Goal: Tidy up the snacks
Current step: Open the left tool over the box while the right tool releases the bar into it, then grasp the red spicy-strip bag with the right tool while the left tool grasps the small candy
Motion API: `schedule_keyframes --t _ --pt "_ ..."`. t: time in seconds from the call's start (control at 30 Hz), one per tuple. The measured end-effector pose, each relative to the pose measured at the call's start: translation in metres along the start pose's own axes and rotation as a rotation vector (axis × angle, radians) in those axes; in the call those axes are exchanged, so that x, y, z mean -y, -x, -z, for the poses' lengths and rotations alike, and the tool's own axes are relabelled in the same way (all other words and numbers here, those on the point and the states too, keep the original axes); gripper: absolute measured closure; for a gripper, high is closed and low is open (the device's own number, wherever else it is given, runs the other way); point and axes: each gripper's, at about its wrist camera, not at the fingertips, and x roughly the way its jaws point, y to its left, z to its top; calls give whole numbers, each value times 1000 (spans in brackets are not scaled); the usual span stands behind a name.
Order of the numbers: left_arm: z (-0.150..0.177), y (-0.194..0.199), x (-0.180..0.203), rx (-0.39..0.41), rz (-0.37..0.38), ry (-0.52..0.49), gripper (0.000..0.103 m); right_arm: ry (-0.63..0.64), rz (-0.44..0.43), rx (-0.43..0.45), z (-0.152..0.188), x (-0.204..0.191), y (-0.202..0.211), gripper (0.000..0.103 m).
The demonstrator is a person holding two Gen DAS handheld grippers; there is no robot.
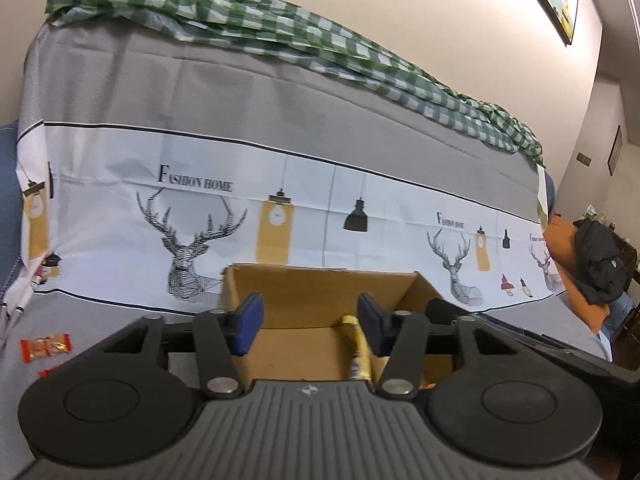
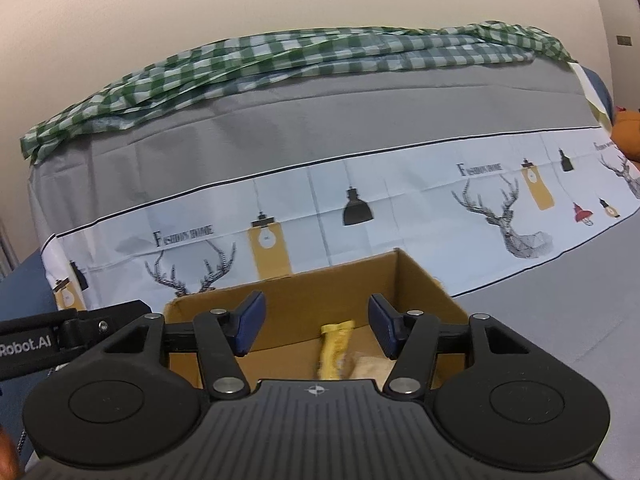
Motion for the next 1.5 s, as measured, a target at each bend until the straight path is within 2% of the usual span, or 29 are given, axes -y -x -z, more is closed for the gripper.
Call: schedule_keyframes --t 0.1,0.13,0.2,0.23,0.33,0.47,0.6,0.77,0.9,0.93,1.0,1.03,1.07,1.23,1.37,1.5 --pt "-4 0 -24 -13 -7 22 62 8 -34 9 1 -12 2 56" --pt "-4 -1 -32 -15 -15 31 63 9 -48 9 1 -17 2 63" --pt "-6 -3 -49 -22 -49 37 70 6 -80 11 2 -26 4 72" --pt "-7 -4 -58 -31 -67 37 70 9 -100 15 3 -32 6 76" --pt "-8 -9 -87 -80 -139 53 74 27 -154 26 6 -50 12 77" --pt "-7 -8 -130 -139 -228 178 74 69 -252 31 12 -77 20 77" --pt "-11 1 -163 -144 -312 248 74 130 -302 21 19 -107 22 77" --pt "-18 15 -198 -145 -342 348 74 152 -359 -78 24 -143 15 76" --pt "-20 20 -212 -156 -355 384 74 122 -364 -215 35 -178 -8 75" --pt "-20 22 -214 -153 -353 389 74 107 -351 -252 39 -186 -16 74" --pt "-21 26 -220 -148 -355 397 74 88 -323 -298 49 -201 -32 60" --pt "-22 28 -222 -144 -361 398 74 89 -301 -317 56 -209 -40 41" --pt "-22 29 -224 -143 -367 398 74 89 -273 -336 62 -216 -49 28" --pt "-25 35 -235 -134 -373 416 74 76 -198 -448 93 -243 -94 23" --pt "-27 41 -242 -124 -382 430 74 -99 -78 -539 104 -242 -133 23" --pt "-28 44 -243 -121 -375 432 74 -149 -2 -564 111 -250 -157 21"
